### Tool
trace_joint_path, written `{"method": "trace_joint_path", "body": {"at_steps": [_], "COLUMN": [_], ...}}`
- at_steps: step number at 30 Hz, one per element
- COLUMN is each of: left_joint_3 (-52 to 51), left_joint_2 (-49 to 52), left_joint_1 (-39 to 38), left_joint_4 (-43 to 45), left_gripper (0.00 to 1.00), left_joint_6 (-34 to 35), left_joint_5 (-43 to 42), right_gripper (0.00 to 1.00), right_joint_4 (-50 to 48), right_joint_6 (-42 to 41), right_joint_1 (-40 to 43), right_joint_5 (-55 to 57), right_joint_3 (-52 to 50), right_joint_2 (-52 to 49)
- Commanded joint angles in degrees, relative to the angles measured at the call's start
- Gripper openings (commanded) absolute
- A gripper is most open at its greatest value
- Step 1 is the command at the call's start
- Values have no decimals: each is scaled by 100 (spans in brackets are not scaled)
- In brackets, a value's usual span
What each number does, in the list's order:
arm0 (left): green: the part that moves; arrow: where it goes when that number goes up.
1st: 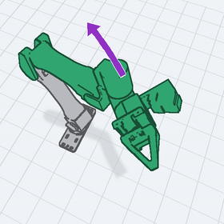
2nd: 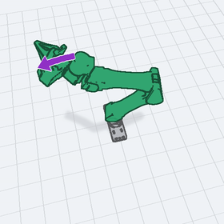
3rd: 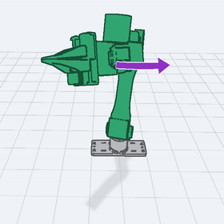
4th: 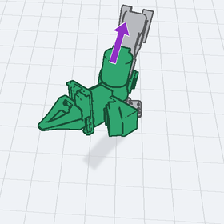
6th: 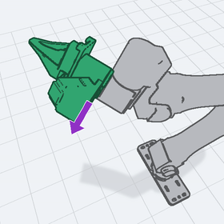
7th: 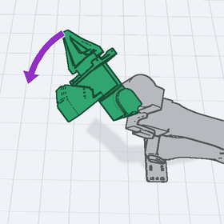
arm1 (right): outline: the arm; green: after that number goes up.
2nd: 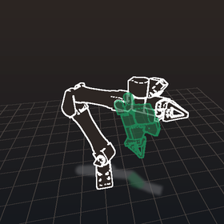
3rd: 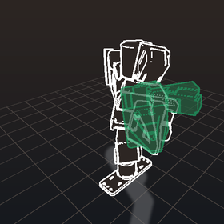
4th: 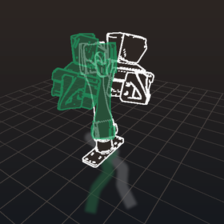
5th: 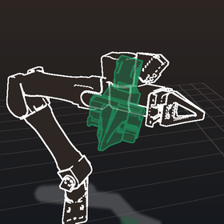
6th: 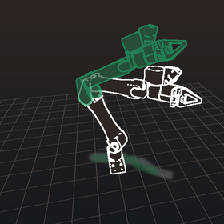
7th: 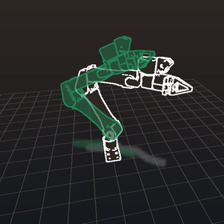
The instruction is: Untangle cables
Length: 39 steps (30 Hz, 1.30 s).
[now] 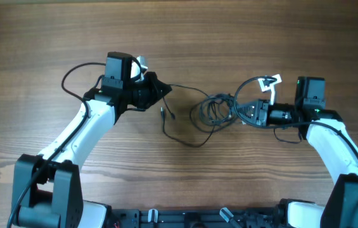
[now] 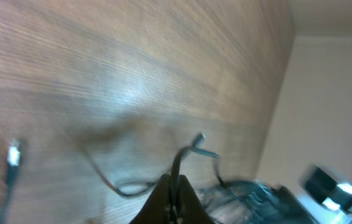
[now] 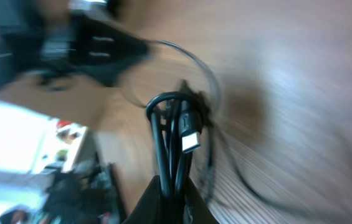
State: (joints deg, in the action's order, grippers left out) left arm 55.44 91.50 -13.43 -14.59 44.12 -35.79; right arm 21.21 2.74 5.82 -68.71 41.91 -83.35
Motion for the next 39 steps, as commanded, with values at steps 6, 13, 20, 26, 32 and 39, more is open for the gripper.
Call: {"method": "trace_joint_path", "body": {"at_steps": [6, 13, 20, 26, 32, 39], "left_joint_3": [7, 9, 9, 9, 9, 7], "left_joint_2": [-31, -284, -603, -590, -590, -590], "left_joint_1": [-656, -693, -645, -540, -1128, -1189], "left_joint_4": [-9, 756, 994, 1714, 1749, 1510], "left_gripper": [100, 99, 100, 90, 91, 60], "left_joint_6": [-1797, -2214, -2763, -3327, -3346, -3348], "left_joint_5": [131, -275, 98, -1576, -951, -800], "right_gripper": [4, 4, 4, 4, 4, 4], "right_joint_4": [-2247, -2417, -2417, -3075, -3121, -3366], "right_joint_6": [-1530, -2800, -2973, -2968, -2667, -2680], "right_joint_1": [13, 13, 15, 13, -254, -564], "right_joint_5": [-2013, -658, -673, -2063, -2428, -2422], "right_joint_3": [2, 2, 2, 2, -2, -2], "right_joint_2": [31, 31, 31, 31, 31, 31]}}
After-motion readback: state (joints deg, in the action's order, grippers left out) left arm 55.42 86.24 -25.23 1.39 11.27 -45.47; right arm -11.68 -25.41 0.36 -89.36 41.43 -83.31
